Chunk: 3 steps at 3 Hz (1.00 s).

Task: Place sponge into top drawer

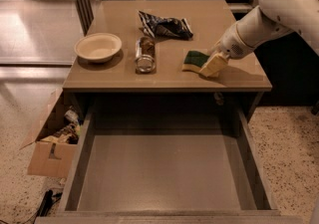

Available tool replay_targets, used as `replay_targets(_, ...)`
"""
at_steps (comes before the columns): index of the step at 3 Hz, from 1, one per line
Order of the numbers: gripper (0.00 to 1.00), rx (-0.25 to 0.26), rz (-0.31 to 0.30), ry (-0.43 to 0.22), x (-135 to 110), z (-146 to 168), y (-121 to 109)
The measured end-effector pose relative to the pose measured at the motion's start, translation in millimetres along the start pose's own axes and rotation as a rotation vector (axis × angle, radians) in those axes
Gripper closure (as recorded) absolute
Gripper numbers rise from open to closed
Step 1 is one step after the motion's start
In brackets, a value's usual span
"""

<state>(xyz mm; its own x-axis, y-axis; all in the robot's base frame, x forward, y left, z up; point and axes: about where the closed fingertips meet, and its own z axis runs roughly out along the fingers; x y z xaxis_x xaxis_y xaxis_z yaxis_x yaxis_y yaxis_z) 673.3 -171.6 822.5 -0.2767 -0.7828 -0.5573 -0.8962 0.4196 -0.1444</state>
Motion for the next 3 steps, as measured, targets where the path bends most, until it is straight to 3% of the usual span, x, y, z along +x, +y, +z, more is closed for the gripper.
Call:
replay_targets(1,1.00,-0.006,-0.008,0.002,-2,-4,2)
replay_targets(3,1.00,0.011,-0.065,-0.009,-16,-56,22)
